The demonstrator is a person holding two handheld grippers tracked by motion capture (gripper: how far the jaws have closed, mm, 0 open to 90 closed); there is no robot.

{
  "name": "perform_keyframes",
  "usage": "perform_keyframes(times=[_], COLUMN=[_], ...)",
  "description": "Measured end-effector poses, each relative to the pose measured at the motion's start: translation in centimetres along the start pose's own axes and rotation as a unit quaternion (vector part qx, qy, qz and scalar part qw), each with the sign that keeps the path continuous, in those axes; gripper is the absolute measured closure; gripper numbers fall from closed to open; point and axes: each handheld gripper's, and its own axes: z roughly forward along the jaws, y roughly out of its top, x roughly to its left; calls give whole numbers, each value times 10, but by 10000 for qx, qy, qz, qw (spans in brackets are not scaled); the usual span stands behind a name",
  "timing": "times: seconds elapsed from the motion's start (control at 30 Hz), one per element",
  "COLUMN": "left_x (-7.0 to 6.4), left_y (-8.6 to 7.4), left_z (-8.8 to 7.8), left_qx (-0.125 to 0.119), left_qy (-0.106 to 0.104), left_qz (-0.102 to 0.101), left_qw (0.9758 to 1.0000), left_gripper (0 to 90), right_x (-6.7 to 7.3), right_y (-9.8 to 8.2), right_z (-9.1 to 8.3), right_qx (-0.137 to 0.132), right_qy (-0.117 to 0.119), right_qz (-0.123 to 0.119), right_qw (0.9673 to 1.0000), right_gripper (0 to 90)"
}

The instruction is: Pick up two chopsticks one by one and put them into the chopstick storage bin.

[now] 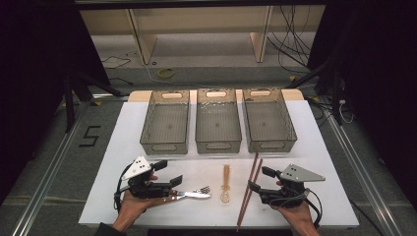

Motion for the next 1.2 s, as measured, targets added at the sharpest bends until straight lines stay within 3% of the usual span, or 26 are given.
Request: perform_keyframes(times=[0.4, 0.5, 0.57, 0.63, 0.67, 0.7, 0.73, 0.77, 0.8, 0.87, 0.93, 0.97, 1.0, 1.07, 1.1, 1.13, 1.2], left_x=[0, 0, 0, 0, 0, 0, 0, 0, 0, 1, 1, 1, 1, 1, 1, 1, 1], left_y=[0, 0, 0, 0, 0, 0, 0, 0, 0, 0, 0, 0, 0, 0, 0, 0, 0], left_z=[0, 0, 0, 0, 0, 0, 0, 0, 1, 1, 0, 0, 0, 0, 0, 0, 0], left_qx=[-1, 5, 6, 12, 11, 10, 8, 8, -1, 0, -11, -11, -7, -19, -21, -23, -19], left_qy=[3, 5, 6, 11, 11, 13, 10, 12, 17, 17, 14, 14, 15, 14, 11, 11, 12], left_qz=[-8, -8, -10, -19, -21, -19, -21, -20, -39, -47, -52, -52, -55, -60, -55, -55, -62], left_qw=[10000, 10000, 10000, 10000, 10000, 10000, 10000, 10000, 10000, 10000, 10000, 10000, 10000, 10000, 10000, 10000, 10000], left_gripper=[160, 160, 160, 159, 159, 160, 159, 159, 160, 160, 160, 160, 160, 160, 160, 159, 160], right_x=[-3, -4, -4, -5, -5, -8, -10, -10, -14, -19, -22, -22, -24, -25, -25, -23, -22], right_y=[5, 9, 16, 23, 23, 29, 32, 32, 38, 43, 46, 46, 49, 52, 52, 54, 56], right_z=[2, 2, 3, 4, 4, 5, 6, 6, 9, 14, 19, 19, 24, 28, 28, 32, 35], right_qx=[371, 550, 891, 1281, 1281, 1565, 1673, 1673, 1850, 2060, 2301, 2301, 2459, 2583, 2583, 2633, 2704], right_qy=[-349, -375, -289, -182, -182, -48, 28, 28, 127, 181, 294, 294, 371, 490, 490, 591, 816], right_qz=[-3, -115, -522, -911, -911, -1107, -1151, -1151, -1289, -1399, -1571, -1571, -1820, -2028, -2028, -2259, -2462], right_qw=[9987, 9977, 9942, 9874, 9874, 9814, 9792, 9792, 9742, 9683, 9600, 9600, 9513, 9433, 9433, 9360, 9272], right_gripper=[305, 305, 326, 326, 326, 326, 330, 330, 346, 353, 355, 355, 365, 375, 375, 386, 380])
